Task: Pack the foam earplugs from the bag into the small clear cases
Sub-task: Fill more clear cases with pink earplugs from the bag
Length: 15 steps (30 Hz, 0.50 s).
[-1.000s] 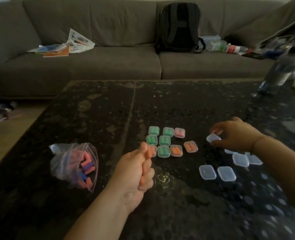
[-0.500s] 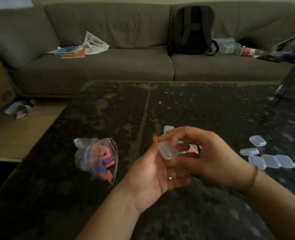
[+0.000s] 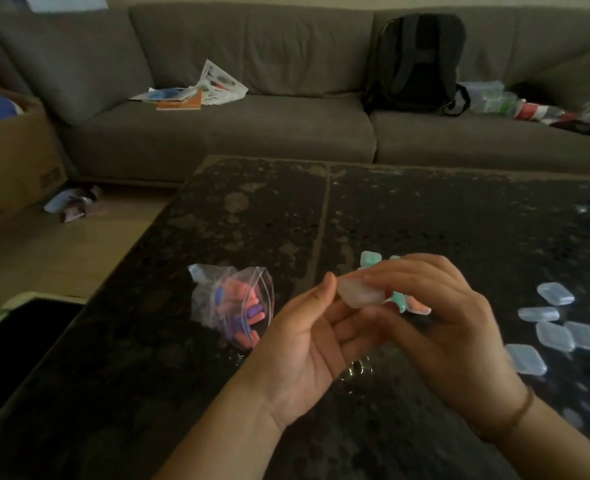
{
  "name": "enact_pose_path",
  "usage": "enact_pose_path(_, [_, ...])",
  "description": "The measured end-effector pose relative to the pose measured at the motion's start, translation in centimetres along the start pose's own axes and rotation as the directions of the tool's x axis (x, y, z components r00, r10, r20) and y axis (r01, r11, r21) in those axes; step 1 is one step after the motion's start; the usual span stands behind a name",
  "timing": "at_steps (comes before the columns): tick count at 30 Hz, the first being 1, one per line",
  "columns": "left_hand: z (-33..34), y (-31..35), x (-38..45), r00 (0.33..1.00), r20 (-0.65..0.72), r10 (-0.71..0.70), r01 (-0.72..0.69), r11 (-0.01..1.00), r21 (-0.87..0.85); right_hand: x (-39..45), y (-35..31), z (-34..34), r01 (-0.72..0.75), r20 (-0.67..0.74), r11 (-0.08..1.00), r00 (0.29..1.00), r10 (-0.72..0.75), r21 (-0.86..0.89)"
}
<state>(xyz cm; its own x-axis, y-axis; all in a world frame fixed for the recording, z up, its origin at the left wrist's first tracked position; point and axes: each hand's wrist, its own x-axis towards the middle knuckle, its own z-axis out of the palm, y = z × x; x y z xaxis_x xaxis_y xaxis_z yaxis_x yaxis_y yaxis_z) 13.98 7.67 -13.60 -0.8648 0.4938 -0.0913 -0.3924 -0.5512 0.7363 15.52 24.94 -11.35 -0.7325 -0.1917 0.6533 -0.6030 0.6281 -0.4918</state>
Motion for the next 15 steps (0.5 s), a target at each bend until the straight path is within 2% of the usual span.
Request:
enact_pose_path(5, [-0.2, -0.1, 0.2, 0.998, -0.045, 0.035, -0.033, 0.999, 0.033, -0.1, -0.2, 0.3, 0.026, -0.023, 0.998, 0.999, -0.024, 0.059])
enact_pose_path(10, [-0.1, -0.3, 0.3, 0.999, -0.048, 0.022, -0.023, 1.000, -0.016, -0.5, 0.5, 0.1, 0.110, -0.012, 0.975, 0.993, -0.115, -0.195])
enact_pose_path(15, [0.2, -0.1, 0.2, 0.998, -0.055, 0.024, -0.022, 0.999, 0.042, -0.6, 1.0, -0.4, 0.206, 0.052, 0.912, 0.978, -0.201, -0.354])
